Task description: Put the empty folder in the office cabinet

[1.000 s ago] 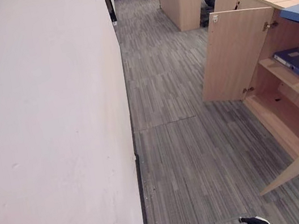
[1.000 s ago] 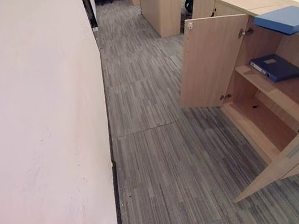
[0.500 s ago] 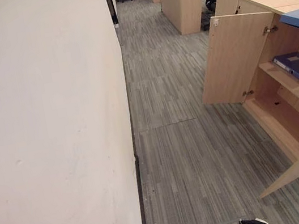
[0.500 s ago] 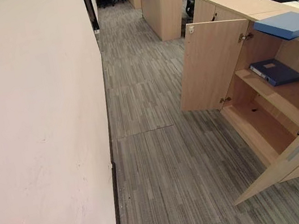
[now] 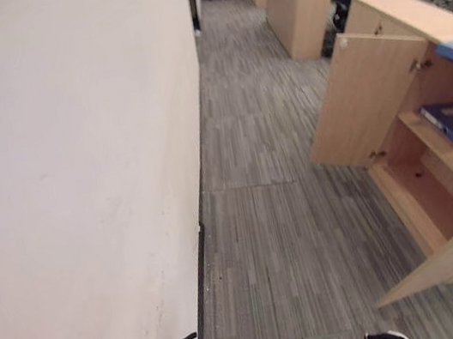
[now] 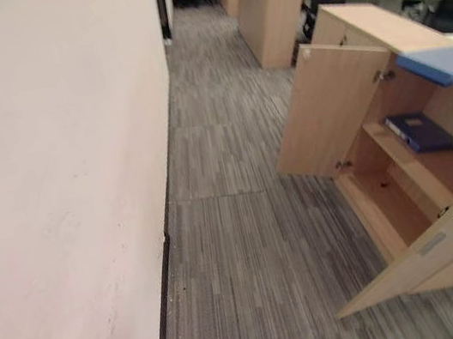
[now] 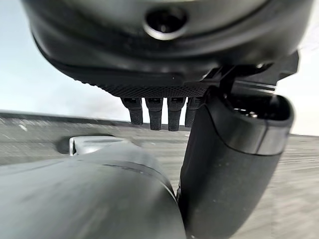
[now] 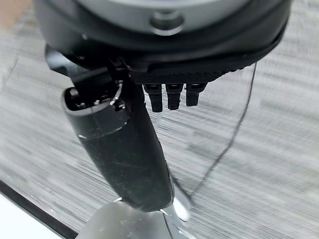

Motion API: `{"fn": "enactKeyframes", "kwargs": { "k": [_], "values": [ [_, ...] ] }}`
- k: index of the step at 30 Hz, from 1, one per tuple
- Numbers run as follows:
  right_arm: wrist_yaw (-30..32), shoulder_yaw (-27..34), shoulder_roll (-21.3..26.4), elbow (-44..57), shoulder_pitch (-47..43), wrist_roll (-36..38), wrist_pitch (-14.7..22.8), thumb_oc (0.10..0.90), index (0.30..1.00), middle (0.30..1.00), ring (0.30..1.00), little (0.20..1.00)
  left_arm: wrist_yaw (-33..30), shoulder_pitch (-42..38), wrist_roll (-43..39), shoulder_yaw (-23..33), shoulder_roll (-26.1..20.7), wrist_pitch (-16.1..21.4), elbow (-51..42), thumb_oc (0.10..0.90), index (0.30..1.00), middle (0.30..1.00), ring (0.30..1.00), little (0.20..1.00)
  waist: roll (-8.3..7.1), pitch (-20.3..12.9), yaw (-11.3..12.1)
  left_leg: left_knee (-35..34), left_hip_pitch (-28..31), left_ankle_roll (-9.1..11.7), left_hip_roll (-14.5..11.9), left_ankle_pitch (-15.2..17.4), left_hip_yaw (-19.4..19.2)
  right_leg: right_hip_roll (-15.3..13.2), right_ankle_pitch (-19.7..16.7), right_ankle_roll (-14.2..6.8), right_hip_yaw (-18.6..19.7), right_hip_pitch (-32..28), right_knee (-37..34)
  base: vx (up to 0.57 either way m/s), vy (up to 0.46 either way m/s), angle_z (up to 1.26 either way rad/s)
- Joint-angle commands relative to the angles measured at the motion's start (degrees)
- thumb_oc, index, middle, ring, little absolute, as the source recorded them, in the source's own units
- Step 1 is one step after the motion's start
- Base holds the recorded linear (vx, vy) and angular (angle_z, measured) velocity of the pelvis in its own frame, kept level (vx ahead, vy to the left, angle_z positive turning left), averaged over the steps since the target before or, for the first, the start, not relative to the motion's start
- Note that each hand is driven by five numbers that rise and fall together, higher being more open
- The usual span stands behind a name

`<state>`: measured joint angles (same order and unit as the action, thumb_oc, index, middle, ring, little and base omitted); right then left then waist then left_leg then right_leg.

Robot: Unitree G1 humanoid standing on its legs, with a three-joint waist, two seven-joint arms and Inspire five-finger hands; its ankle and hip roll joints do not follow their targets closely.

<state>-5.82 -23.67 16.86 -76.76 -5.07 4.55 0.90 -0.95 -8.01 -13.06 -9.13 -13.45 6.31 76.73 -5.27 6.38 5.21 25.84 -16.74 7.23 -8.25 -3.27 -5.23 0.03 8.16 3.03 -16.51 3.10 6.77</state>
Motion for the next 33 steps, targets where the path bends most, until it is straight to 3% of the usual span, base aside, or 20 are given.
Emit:
{"fn": "enactKeyframes", "kwargs": {
  "k": [1,2,3,4,6,8,9,11,12,17,21,22,24,25,27,28,29,30,32,33],
  "values": [
    [-0.9,0.3,1.2,2.2,2.3,-2.0,-0.6,0.800,0.900,0.900,0.900,0.900,-0.6,6.0,4.1,-2.5,-1.3,-2.3,2.4,0.800,0.900,0.900,0.900,0.900,0.45,2.0,0.4,-10.3,-1.4,-3.9,2.5,-2.2,-2.0,-1.4,-1.2,-4.2,-0.5,-14.5,-9.5,0.31,0.169,-0.34],
    [-0.9,0.4,1.3,2.0,2.6,-2.1,-0.5,0.800,0.900,0.900,0.900,0.900,-0.5,6.5,4.4,-2.6,-1.5,-2.3,2.4,0.800,0.900,0.900,0.900,0.900,1.11,1.8,0.6,-16.2,-1.6,-3.0,2.4,-5.0,-2.5,-1.1,-0.9,-4.5,-0.4,-15.5,-9.8,0.22,0.120,0.02],
    [-0.9,0.4,1.3,2.0,2.6,-2.1,-0.5,0.800,0.900,0.900,0.900,0.900,-0.5,6.5,4.4,-2.6,-1.5,-2.3,2.4,0.800,0.900,0.900,0.900,0.900,1.05,1.8,0.6,-16.5,-1.3,-3.0,2.5,-5.1,-2.6,-1.1,-0.8,-4.5,-0.4,-15.6,-9.8,0.36,0.175,0.93],
    [-1.0,0.9,1.5,1.5,2.9,-2.6,-0.4,0.800,0.900,0.900,0.900,0.900,-0.1,6.8,4.8,-2.3,-1.8,-2.4,2.7,0.800,0.900,0.900,0.900,0.900,2.01,1.6,0.6,-26.7,-1.2,-1.9,1.9,-7.6,-4.0,-1.1,0.3,-5.2,-0.1,-17.8,-10.0,0.22,0.128,0.75],
    [-1.2,1.5,1.6,0.6,2.8,-3.0,-0.4,0.800,0.900,0.900,0.900,0.900,0.2,7.2,5.0,-1.7,-2.1,-2.4,3.0,0.800,0.900,0.900,0.900,0.900,2.35,1.5,0.7,-30.8,-1.8,-1.3,1.1,-8.8,-6.5,-1.5,1.3,-6.2,0.3,-19.6,-9.8,0.35,0.186,0.13],
    [-1.7,2.1,1.4,-0.5,3.1,-3.8,-0.5,0.800,0.900,0.900,0.900,0.900,0.4,8.5,4.8,-0.2,-2.1,-2.3,3.7,0.800,0.900,0.900,0.900,0.900,3.01,-0.1,1.0,-30.8,-1.2,-1.5,0.7,-8.7,-6.9,-2.3,1.7,-7.5,0.9,-20.2,-9.4,0.43,0.275,-0.39],
    [-1.9,2.2,1.3,-0.8,3.2,-4.2,-0.5,0.800,0.900,0.900,0.900,0.900,0.5,8.9,4.9,0.3,-2.3,-2.3,3.5,0.800,0.900,0.900,0.900,0.900,3.45,-1.2,1.2,-30.8,-1.1,-1.8,0.7,-10.3,-7.4,-2.7,1.3,-7.8,1.3,-19.7,-9.0,0.35,0.266,-0.56],
    [-1.9,2.3,1.0,-1.0,3.4,-4.4,-0.6,0.800,0.900,0.900,0.900,0.900,0.6,9.3,5.1,0.7,-2.6,-2.2,3.6,0.800,0.900,0.900,0.900,0.900,3.31,-2.0,1.5,-30.8,-0.5,-2.0,1.2,-10.6,-7.8,-3.8,1.2,-8.5,1.4,-19.6,-8.8,0.30,0.250,-0.87],
    [-2.3,2.6,0.8,-1.1,3.7,-4.6,-0.6,0.800,0.900,0.900,0.900,0.900,0.7,10.3,5.4,1.3,-3.1,-2.0,3.7,0.800,0.900,0.900,0.900,0.900,2.76,-3.4,1.6,-30.8,0.8,-3.1,3.2,-9.6,-8.6,-6.8,-0.8,-10.4,1.6,-19.2,-7.6,0.49,0.425,-0.59],
    [-2.5,3.7,0.8,0.5,4.7,-3.8,-0.6,0.800,0.900,0.900,0.900,0.900,1.1,11.3,5.6,1.8,-4.1,-2.0,3.8,0.800,0.900,0.900,0.900,0.900,1.34,-5.5,1.4,-30.8,4.9,-7.2,10.7,-5.0,-9.5,-15.9,-12.2,-14.2,1.0,-17.4,2.0,0.37,0.382,-0.04],
    [-2.4,4.8,1.3,2.5,4.6,-1.9,-0.7,0.800,0.900,0.900,0.900,0.900,1.1,11.2,5.6,1.8,-5.5,-2.3,3.6,0.800,0.900,0.900,0.900,0.900,1.53,-4.3,0.5,-30.8,10.6,-10.7,16.6,0.7,-7.9,-23.1,-22.4,-14.6,-0.1,-12.2,19.9,0.27,0.339,0.47],
    [-2.4,4.8,1.3,2.5,4.5,-1.9,-0.7,0.800,0.900,0.900,0.900,0.900,1.1,11.2,5.6,1.8,-5.5,-2.3,3.6,0.800,0.900,0.900,0.900,0.900,1.48,-4.3,0.5,-30.8,10.7,-10.7,16.7,0.7,-7.9,-23.2,-22.3,-14.7,0.0,-12.1,20.0,0.15,0.234,0.37],
    [-1.9,4.7,1.4,4.5,4.3,-1.2,-0.3,0.800,0.900,0.900,0.900,0.900,1.2,10.7,5.4,1.3,-5.7,-2.5,3.1,0.800,0.900,0.900,0.900,0.900,2.45,-2.5,-0.4,-30.8,14.4,-12.2,17.7,3.8,-7.6,-26.9,-24.8,-15.1,-3.3,-6.9,27.0,0.24,0.289,-0.10],
    [-1.8,4.8,1.5,4.8,4.1,-1.0,-0.2,0.800,0.900,0.900,0.900,0.900,1.2,10.7,5.4,1.2,-5.6,-2.4,3.1,0.800,0.900,0.900,0.900,0.900,2.77,-2.0,-0.8,-30.8,15.4,-12.4,17.4,4.2,-7.3,-26.9,-24.1,-15.0,-4.4,-5.4,27.5,0.24,0.183,-0.04],
    [-1.4,4.9,1.8,5.1,3.5,-1.0,0.3,0.800,0.900,0.900,0.900,0.900,1.1,10.4,5.2,0.5,-5.1,-2.2,2.8,0.800,0.900,0.900,0.900,0.900,4.41,-0.6,-1.9,-30.8,17.1,-12.4,15.9,4.4,-6.4,-24.5,-18.1,-13.1,-6.2,-0.4,28.1,0.14,0.033,0.03],
    [-1.4,4.9,1.9,5.1,3.5,-1.0,0.3,0.800,0.900,0.900,0.900,0.900,1.1,10.4,5.2,0.5,-5.1,-2.2,2.9,0.800,0.900,0.900,0.900,0.900,4.45,-0.6,-1.9,-30.8,17.0,-12.3,15.8,4.5,-6.4,-24.4,-17.9,-12.9,-6.2,-0.4,28.2,0.14,-0.011,0.17],
    [-1.1,5.1,1.9,5.3,3.0,-0.9,0.4,0.800,0.900,0.900,0.900,0.900,1.2,10.5,5.5,0.3,-4.8,-2.2,2.8,0.800,0.900,0.900,0.900,0.900,5.39,1.0,-2.8,-30.8,19.1,-12.2,15.0,5.0,-6.2,-22.7,-15.5,-12.6,-8.0,2.8,25.6,0.10,-0.033,0.15],
    [-1.1,5.1,1.9,5.3,3.0,-0.9,0.3,0.800,0.900,0.900,0.900,0.900,1.2,10.5,5.5,0.3,-4.8,-2.2,2.8,0.800,0.900,0.900,0.900,0.900,5.48,1.1,-2.8,-30.8,19.2,-12.2,14.8,5.0,-6.1,-22.5,-15.5,-12.5,-8.1,2.6,25.4,0.19,-0.075,0.17],
    [-1.0,5.1,1.8,5.3,2.5,-0.4,0.2,0.800,0.900,0.900,0.900,0.900,1.4,10.7,5.7,0.5,-4.5,-2.4,3.1,0.800,0.900,0.900,0.900,0.900,5.75,2.5,-3.8,-30.8,22.2,-11.4,13.6,6.7,-6.3,-19.0,-15.8,-12.8,-10.0,6.1,15.3,0.15,-0.104,0.08],
    [-1.0,5.0,1.8,5.3,2.5,-0.4,0.2,0.800,0.900,0.900,0.900,0.900,1.4,10.7,5.8,0.6,-4.4,-2.4,3.1,0.800,0.900,0.900,0.900,0.900,5.94,2.6,-3.7,-30.8,22.3,-11.3,13.3,6.7,-6.4,-18.6,-16.0,-12.7,-10.2,5.7,14.7,0.20,-0.182,-0.09]
  ]
}}
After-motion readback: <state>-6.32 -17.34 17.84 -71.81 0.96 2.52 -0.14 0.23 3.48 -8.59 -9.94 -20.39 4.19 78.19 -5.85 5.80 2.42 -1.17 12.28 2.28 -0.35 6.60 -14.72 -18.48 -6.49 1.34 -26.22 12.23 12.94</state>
